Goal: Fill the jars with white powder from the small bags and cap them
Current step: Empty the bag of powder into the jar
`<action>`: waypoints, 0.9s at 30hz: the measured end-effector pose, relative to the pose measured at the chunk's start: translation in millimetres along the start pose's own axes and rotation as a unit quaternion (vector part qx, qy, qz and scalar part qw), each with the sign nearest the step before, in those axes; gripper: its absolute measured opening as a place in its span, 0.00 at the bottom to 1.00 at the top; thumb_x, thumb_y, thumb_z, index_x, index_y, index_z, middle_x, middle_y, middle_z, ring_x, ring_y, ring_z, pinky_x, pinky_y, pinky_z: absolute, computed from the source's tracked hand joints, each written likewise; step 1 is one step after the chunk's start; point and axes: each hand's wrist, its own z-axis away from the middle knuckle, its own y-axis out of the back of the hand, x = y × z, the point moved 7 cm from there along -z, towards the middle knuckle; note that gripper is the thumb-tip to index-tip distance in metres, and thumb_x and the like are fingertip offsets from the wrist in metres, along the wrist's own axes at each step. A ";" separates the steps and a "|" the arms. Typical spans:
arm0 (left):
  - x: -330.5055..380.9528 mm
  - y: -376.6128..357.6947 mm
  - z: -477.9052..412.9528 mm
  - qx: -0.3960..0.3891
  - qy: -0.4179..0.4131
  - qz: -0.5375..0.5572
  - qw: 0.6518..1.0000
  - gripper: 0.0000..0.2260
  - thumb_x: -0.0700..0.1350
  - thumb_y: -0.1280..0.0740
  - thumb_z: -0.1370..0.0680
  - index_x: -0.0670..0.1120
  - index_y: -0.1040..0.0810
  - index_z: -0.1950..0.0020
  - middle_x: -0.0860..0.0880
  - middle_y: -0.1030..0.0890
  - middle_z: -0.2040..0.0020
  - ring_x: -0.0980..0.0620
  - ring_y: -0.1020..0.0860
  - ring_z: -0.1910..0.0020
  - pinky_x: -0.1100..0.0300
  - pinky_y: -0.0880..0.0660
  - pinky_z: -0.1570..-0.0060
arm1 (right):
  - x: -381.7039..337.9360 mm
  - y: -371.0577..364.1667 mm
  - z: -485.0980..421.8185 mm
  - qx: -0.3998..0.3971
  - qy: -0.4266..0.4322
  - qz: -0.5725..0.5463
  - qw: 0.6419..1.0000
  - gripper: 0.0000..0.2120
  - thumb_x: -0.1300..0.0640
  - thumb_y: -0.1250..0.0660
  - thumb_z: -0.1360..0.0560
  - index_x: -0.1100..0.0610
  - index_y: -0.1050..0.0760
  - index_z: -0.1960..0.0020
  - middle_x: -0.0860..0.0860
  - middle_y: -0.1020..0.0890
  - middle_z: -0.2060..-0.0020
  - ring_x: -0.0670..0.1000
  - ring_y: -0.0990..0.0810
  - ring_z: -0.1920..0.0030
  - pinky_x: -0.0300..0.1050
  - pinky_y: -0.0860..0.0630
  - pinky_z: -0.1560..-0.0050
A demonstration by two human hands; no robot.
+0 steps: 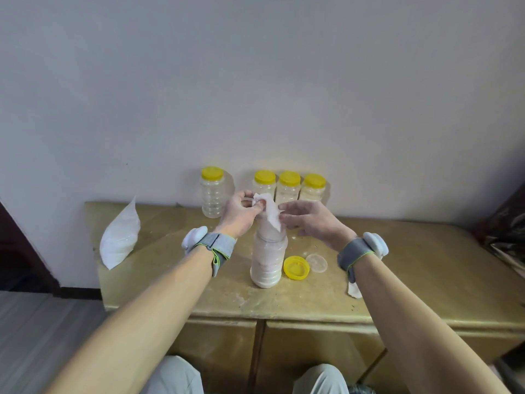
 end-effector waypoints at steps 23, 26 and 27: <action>14.8 5.1 11.7 -0.005 -0.106 -0.271 0.957 0.06 0.49 0.28 0.22 0.47 0.16 0.50 0.50 0.19 0.47 0.50 0.21 0.48 0.65 0.32 0.52 | -12.1 -3.7 -8.7 0.150 0.053 0.071 0.985 0.08 0.52 0.34 0.20 0.57 0.21 0.52 0.49 0.18 0.63 0.45 0.22 0.67 0.37 0.27 0.65; 14.3 10.3 10.3 -0.010 -0.102 -0.263 0.959 0.05 0.47 0.31 0.20 0.47 0.19 0.50 0.50 0.18 0.53 0.48 0.21 0.50 0.61 0.31 0.54 | -10.1 4.8 -6.1 0.174 0.053 0.104 0.978 0.08 0.52 0.35 0.19 0.57 0.23 0.50 0.48 0.18 0.61 0.45 0.22 0.64 0.36 0.28 0.65; 14.7 8.8 10.5 -0.014 -0.101 -0.264 0.959 0.05 0.47 0.33 0.19 0.46 0.20 0.50 0.50 0.19 0.55 0.47 0.22 0.51 0.59 0.30 0.54 | -9.3 4.4 -5.2 0.167 0.053 0.113 0.978 0.09 0.52 0.36 0.19 0.57 0.23 0.49 0.49 0.18 0.60 0.47 0.21 0.63 0.37 0.27 0.64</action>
